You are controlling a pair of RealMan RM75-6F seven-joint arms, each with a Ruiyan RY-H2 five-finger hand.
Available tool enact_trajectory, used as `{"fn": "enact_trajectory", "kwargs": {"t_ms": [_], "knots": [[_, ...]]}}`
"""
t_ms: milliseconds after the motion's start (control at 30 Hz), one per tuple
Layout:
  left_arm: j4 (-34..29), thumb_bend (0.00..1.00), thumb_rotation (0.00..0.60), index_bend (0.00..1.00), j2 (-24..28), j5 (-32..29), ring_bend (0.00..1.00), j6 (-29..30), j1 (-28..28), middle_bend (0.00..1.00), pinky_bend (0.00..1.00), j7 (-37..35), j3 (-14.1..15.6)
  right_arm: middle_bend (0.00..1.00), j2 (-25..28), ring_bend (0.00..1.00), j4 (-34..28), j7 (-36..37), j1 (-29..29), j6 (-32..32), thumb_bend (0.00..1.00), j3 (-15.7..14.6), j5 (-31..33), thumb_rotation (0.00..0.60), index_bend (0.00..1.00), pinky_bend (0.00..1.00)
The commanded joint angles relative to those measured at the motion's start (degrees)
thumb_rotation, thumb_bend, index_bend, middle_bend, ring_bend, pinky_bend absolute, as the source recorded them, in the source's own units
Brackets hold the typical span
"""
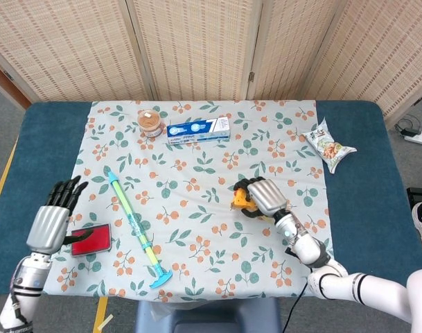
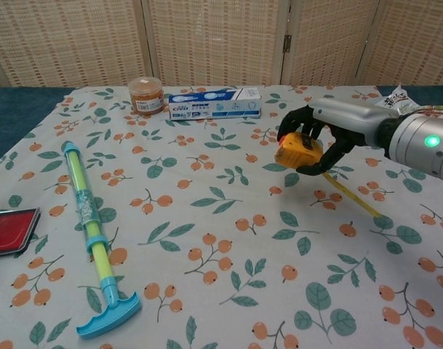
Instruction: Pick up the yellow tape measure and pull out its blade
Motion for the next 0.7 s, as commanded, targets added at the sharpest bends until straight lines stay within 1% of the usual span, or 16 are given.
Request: {"fn": "enact_trajectory", "kwargs": {"t_ms": [33, 167, 300, 533, 700], "knots": [[-0.53, 0.16, 0.600, 0.10, -3.02, -0.91, 0.05, -3.92, -4.46, 0.03, 0.00, -0.16, -2.27, 0.52, -1.59, 0.47, -0.27, 1.62, 0.90, 0.47, 0.45, 0.87, -0.62, 0.600, 0.54, 0.30], [-0.31, 0.16, 0.600, 0.08, -5.64, -2.23, 0.04, -7.12, -8.33, 0.03, 0.00, 3.27, -3.64, 0.52, -5.27, 0.48, 1.66, 5.37, 2.03, 1.81, 0.45, 1.61, -2.38, 0.600, 0.54, 0.31], [-0.68, 0.16, 0.600, 0.06, -7.25, -4.36, 0.03, -9.18, -11.12, 0.03, 0.00, 5.49, -5.08, 0.52, -9.33, 0.48, 5.12, 10.42, 3.10, 3.26, 0.45, 2.32, -4.19, 0.600, 0.54, 0.32], [-1.68, 0.16, 0.600, 0.02, -9.45, -8.15, 0.03, -11.15, -14.70, 0.03, 0.00, 6.10, -7.23, 0.52, -18.04, 0.47, 15.10, 23.45, 5.54, 6.51, 0.45, 3.43, -7.97, 0.600, 0.54, 0.33], [-2.77, 0.16, 0.600, 0.00, -9.82, -9.36, 0.02, -11.49, -16.07, 0.03, 0.00, 5.71, -7.76, 0.52, -22.24, 0.47, 21.39, 29.69, 7.44, 8.61, 0.45, 3.75, -10.26, 0.600, 0.54, 0.33]]}}
